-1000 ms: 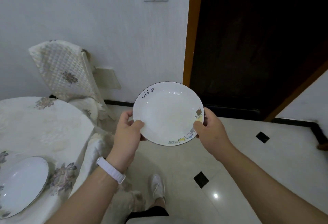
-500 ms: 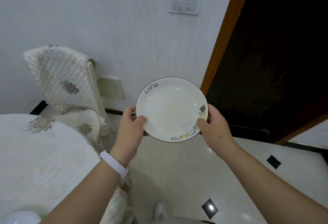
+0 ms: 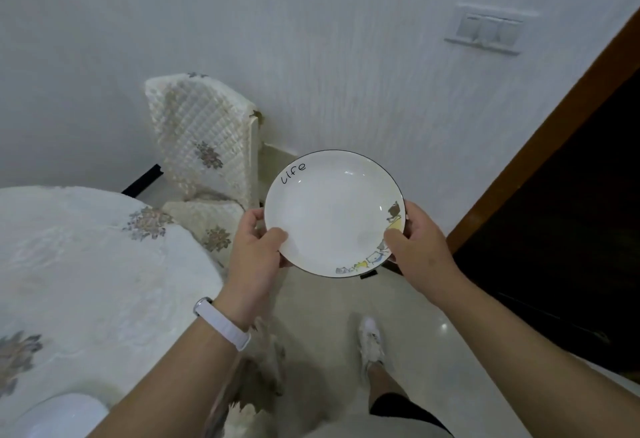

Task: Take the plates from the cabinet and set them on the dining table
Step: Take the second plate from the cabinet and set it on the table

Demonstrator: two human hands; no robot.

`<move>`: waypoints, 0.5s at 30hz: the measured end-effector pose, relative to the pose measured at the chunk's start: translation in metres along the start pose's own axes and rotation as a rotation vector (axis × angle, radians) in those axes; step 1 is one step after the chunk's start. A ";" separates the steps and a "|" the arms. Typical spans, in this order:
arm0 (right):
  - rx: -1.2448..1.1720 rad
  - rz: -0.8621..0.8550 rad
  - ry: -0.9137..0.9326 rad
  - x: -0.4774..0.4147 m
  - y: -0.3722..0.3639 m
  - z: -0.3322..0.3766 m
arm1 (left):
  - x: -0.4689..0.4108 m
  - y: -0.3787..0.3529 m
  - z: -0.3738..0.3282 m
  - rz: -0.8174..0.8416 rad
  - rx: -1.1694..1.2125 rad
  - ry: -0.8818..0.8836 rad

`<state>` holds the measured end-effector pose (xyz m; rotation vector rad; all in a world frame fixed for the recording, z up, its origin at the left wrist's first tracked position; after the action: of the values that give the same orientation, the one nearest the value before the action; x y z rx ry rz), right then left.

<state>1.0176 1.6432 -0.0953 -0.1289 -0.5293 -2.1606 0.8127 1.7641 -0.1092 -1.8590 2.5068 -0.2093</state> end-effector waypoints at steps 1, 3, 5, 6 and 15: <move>0.000 0.019 0.003 -0.009 -0.004 0.002 | -0.005 0.003 0.001 -0.021 -0.009 0.007; 0.005 0.075 0.021 -0.032 -0.013 0.005 | -0.016 0.008 0.003 -0.080 -0.024 0.020; 0.014 0.132 0.036 -0.056 -0.022 0.009 | -0.027 0.011 0.004 -0.131 -0.028 0.027; 0.017 0.160 0.041 -0.070 -0.026 0.012 | -0.033 0.011 0.004 -0.159 -0.027 0.023; 0.059 0.347 0.110 -0.188 -0.027 0.043 | -0.092 -0.026 -0.010 -0.374 -0.103 -0.013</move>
<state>1.1055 1.8156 -0.1175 -0.0631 -0.4683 -1.8012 0.8638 1.8449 -0.1026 -2.3486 2.1771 -0.0711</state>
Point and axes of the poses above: each hand's wrist, its own x-axis away from the middle knuckle, its own y-axis out of the back of the hand, z = x × y, the point moved 2 cm from there along -x, towards the middle knuckle, and after that the axes turned 9 degrees about -y, right-handed, at the moved point
